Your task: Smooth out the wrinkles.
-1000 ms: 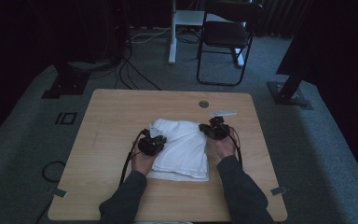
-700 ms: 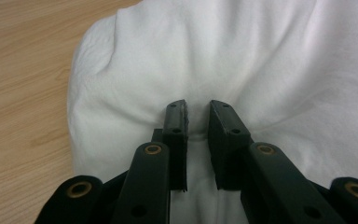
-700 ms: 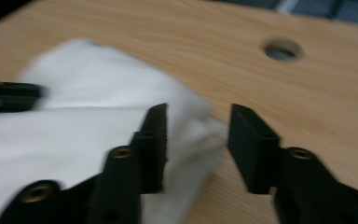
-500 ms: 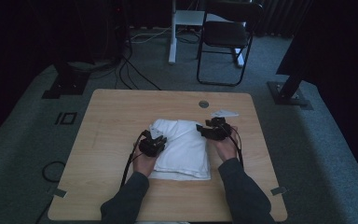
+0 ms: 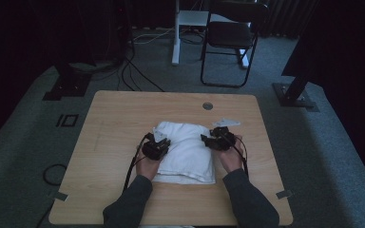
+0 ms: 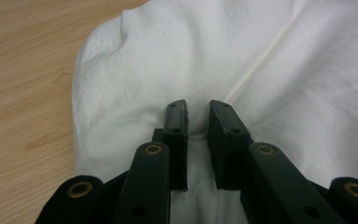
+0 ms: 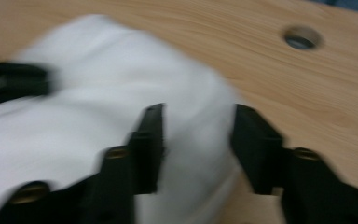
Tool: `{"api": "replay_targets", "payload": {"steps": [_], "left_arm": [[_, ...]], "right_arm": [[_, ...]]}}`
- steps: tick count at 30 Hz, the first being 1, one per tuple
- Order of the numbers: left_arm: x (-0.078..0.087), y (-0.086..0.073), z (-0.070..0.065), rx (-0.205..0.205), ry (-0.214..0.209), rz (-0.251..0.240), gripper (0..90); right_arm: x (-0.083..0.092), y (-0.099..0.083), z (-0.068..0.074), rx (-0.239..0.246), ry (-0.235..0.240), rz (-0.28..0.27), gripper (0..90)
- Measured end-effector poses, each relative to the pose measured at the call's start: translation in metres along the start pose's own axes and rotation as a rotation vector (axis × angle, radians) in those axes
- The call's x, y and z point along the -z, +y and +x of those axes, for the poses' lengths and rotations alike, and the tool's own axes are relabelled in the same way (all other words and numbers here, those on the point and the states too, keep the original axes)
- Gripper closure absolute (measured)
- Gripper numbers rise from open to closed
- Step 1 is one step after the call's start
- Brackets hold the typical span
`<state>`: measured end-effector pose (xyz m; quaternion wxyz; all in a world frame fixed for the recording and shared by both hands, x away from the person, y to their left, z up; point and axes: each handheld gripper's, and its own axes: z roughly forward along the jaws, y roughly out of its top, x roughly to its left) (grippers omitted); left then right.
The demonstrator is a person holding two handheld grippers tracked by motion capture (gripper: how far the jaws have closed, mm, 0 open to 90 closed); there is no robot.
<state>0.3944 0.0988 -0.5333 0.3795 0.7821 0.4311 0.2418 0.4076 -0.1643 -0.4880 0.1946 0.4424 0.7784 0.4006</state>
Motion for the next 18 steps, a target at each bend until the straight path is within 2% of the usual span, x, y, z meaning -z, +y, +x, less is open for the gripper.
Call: {"api": "replay_targets", "payload": {"steps": [1, 3, 4, 5, 6, 7, 9, 11, 13, 14, 16, 18], "left_arm": [[0.000, 0.000, -0.001, -0.001, 0.007, 0.000, 78.2], [0.000, 0.000, -0.003, -0.013, 0.022, 0.003, 78.2], [0.000, 0.000, -0.004, -0.019, 0.030, 0.002, 78.2], [0.000, 0.000, -0.004, -0.020, 0.033, 0.001, 78.2], [0.000, 0.000, -0.004, -0.017, 0.032, -0.003, 78.2], [0.000, 0.000, -0.004, -0.017, 0.031, -0.003, 78.2], [0.001, -0.001, -0.003, -0.013, 0.024, -0.006, 78.2], [0.001, -0.001, -0.001, 0.005, 0.009, -0.008, 77.8], [0.002, 0.000, 0.002, 0.032, -0.018, -0.011, 76.9], [0.004, 0.001, 0.004, 0.060, -0.043, -0.017, 75.7], [0.014, 0.003, 0.007, 0.091, -0.084, -0.041, 67.9], [0.029, 0.004, 0.003, 0.075, -0.073, -0.069, 62.9]], "right_arm": [[0.007, -0.003, 0.009, 0.035, 0.017, -0.011, 45.4], [0.011, -0.011, 0.022, 0.059, 0.080, -0.005, 40.1], [0.009, -0.014, 0.026, 0.069, 0.100, 0.016, 39.8], [0.004, -0.021, 0.033, 0.090, 0.115, 0.061, 40.5], [-0.001, -0.025, 0.037, 0.105, 0.115, 0.088, 45.7], [-0.008, -0.033, 0.040, 0.139, 0.113, 0.135, 58.6], [-0.015, -0.042, 0.042, 0.180, 0.095, 0.192, 73.0], [-0.013, -0.046, 0.040, 0.191, 0.079, 0.203, 79.5], [-0.010, -0.049, 0.035, 0.175, 0.084, 0.196, 79.2], [-0.010, -0.051, 0.034, 0.171, 0.085, 0.196, 76.7], [-0.014, -0.056, 0.032, 0.168, 0.068, 0.213, 70.8], [-0.017, -0.058, 0.032, 0.165, 0.068, 0.215, 68.6]]}}
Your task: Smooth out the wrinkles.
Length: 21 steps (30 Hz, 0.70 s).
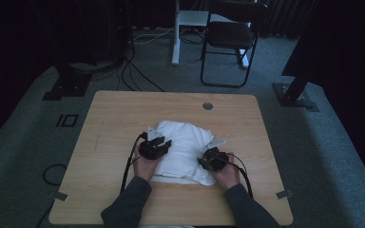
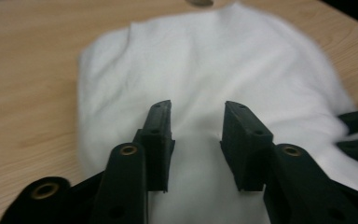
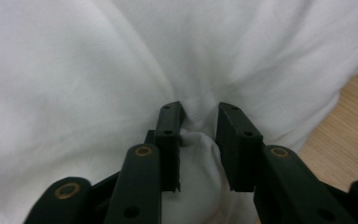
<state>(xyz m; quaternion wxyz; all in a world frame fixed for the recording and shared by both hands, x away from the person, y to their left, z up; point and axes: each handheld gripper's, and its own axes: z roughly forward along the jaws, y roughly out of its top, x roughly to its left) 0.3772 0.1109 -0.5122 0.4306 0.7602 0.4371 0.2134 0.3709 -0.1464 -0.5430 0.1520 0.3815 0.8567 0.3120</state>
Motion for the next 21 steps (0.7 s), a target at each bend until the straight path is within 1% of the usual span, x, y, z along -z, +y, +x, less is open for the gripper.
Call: {"api": "replay_targets", "payload": {"steps": [1, 2, 4, 5, 6, 7, 9, 10, 12, 14, 16, 18, 19, 21], "left_arm": [[0.006, 0.000, -0.002, -0.015, 0.001, -0.007, 61.4], [0.016, -0.002, -0.006, -0.042, -0.002, -0.021, 61.1], [0.028, -0.008, -0.011, -0.069, -0.013, -0.026, 60.0], [0.032, -0.012, -0.013, -0.078, -0.010, -0.023, 60.0], [0.036, -0.025, -0.017, -0.113, -0.006, -0.003, 59.9], [0.036, -0.025, -0.017, -0.113, -0.006, -0.003, 59.3], [0.038, -0.036, -0.018, -0.134, 0.003, -0.007, 59.1], [0.038, -0.038, -0.018, -0.133, 0.010, -0.004, 59.1], [0.034, -0.038, -0.014, -0.129, 0.017, 0.003, 59.0], [0.029, -0.034, -0.010, -0.136, 0.041, 0.016, 59.1], [0.024, -0.029, -0.004, -0.124, 0.058, 0.021, 59.1], [0.020, -0.024, 0.004, -0.111, 0.070, 0.026, 59.2], [0.018, -0.022, 0.007, -0.102, 0.073, 0.029, 59.2], [0.015, -0.018, 0.012, -0.098, 0.081, 0.038, 59.2]], "right_arm": [[-0.001, 0.001, 0.000, -0.005, -0.004, 0.000, 67.4], [-0.001, 0.001, 0.000, -0.003, -0.007, 0.003, 66.5], [-0.002, 0.003, 0.000, 0.008, -0.021, 0.004, 63.9], [-0.003, 0.003, 0.000, 0.007, -0.025, 0.001, 63.1], [-0.004, 0.004, -0.001, 0.005, -0.025, 0.000, 62.5], [-0.004, 0.004, -0.001, 0.005, -0.025, 0.000, 62.5], [-0.007, 0.006, -0.005, -0.015, -0.027, -0.008, 60.2], [-0.008, 0.007, -0.006, -0.023, -0.026, -0.014, 59.6], [-0.013, 0.010, -0.008, -0.039, -0.024, -0.025, 59.1], [-0.017, 0.014, -0.009, -0.050, -0.029, -0.039, 58.3], [-0.022, 0.017, -0.013, -0.068, -0.025, -0.061, 58.2], [-0.028, 0.021, -0.016, -0.093, -0.009, -0.076, 58.0], [-0.030, 0.024, -0.017, -0.087, -0.006, -0.081, 57.8], [-0.035, 0.030, -0.019, -0.090, -0.006, -0.078, 57.5]]}}
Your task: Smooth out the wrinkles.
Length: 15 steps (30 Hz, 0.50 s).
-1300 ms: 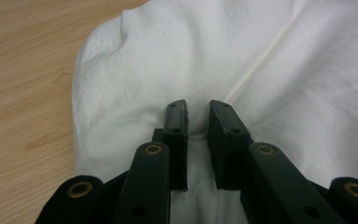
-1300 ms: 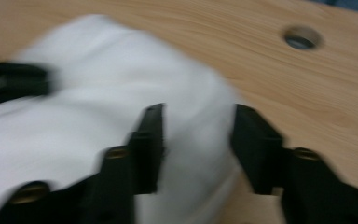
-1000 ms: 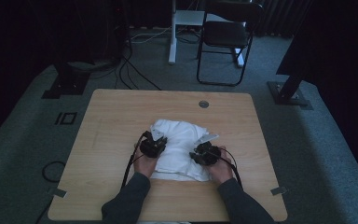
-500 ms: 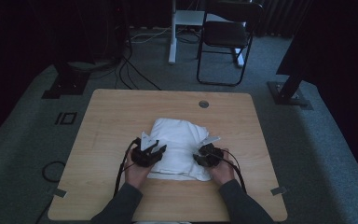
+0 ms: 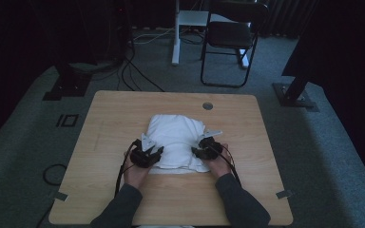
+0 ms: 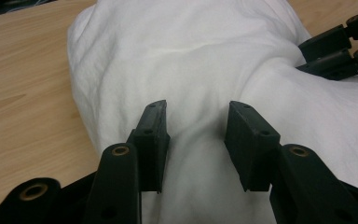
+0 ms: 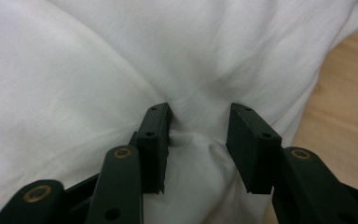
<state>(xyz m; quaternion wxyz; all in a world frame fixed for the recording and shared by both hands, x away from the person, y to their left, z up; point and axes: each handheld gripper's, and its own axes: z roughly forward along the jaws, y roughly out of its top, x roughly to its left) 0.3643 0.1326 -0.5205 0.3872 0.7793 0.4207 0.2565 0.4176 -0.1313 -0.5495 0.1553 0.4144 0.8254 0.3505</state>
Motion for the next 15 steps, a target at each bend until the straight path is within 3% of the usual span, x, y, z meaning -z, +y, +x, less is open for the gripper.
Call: {"api": "replay_targets", "payload": {"steps": [6, 10, 13, 15], "left_arm": [[-0.009, 0.007, 0.010, 0.024, 0.015, 0.008, 59.0], [-0.010, 0.010, 0.014, 0.075, 0.001, -0.003, 56.3], [-0.003, 0.013, 0.018, 0.100, 0.008, -0.019, 47.6], [0.008, 0.016, 0.024, 0.135, 0.011, -0.045, 46.1]], "right_arm": [[-0.012, 0.015, -0.006, -0.011, -0.012, 0.012, 54.0], [-0.015, 0.020, -0.012, -0.031, 0.001, 0.012, 50.0], [-0.003, 0.022, -0.017, -0.042, -0.011, -0.029, 39.2], [0.015, 0.025, -0.022, -0.077, -0.006, -0.093, 34.4]]}}
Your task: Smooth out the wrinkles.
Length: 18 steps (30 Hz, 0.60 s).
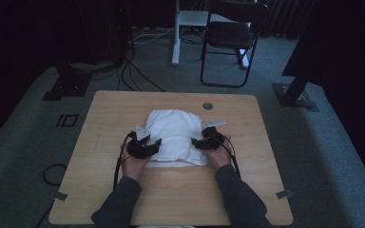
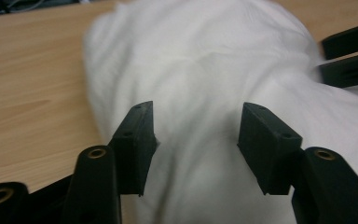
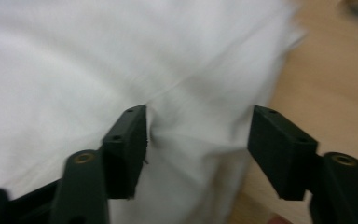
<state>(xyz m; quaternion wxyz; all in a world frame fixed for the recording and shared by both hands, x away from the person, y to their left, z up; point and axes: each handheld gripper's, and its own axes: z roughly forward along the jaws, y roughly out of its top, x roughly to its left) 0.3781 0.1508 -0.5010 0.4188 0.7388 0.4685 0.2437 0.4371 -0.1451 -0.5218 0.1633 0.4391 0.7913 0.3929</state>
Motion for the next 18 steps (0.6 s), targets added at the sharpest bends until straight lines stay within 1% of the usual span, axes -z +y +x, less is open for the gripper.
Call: {"api": "replay_targets", "payload": {"steps": [1, 3, 4, 6, 8, 10, 12, 15, 18], "left_arm": [[0.006, 0.002, 0.003, 0.006, -0.001, -0.017, 45.7], [0.020, 0.006, 0.009, 0.002, 0.004, -0.039, 44.4], [0.027, 0.007, 0.012, 0.000, 0.003, -0.047, 44.0], [0.041, 0.008, 0.018, -0.013, 0.012, -0.063, 43.5], [0.054, 0.005, 0.024, -0.018, 0.013, -0.071, 43.5], [0.064, 0.000, 0.029, -0.025, 0.012, -0.078, 43.0], [0.073, -0.006, 0.034, -0.035, 0.011, -0.077, 42.4], [0.086, -0.017, 0.041, -0.047, 0.027, -0.083, 42.0], [0.099, -0.026, 0.051, -0.052, 0.059, -0.101, 41.3]], "right_arm": [[0.008, 0.002, -0.001, -0.003, -0.006, -0.023, 33.2], [0.031, 0.008, -0.005, 0.003, -0.009, -0.083, 31.7], [0.043, 0.010, -0.007, 0.011, -0.021, -0.107, 30.9], [0.066, 0.011, -0.009, 0.029, -0.038, -0.144, 30.0], [0.085, 0.007, -0.012, 0.043, -0.046, -0.165, 29.8], [0.099, -0.002, -0.014, 0.055, -0.058, -0.171, 29.4], [0.108, -0.012, -0.018, 0.057, -0.066, -0.171, 29.2], [0.119, -0.030, -0.026, 0.039, -0.083, -0.166, 29.1], [0.128, -0.046, -0.038, 0.004, -0.101, -0.161, 29.1]]}}
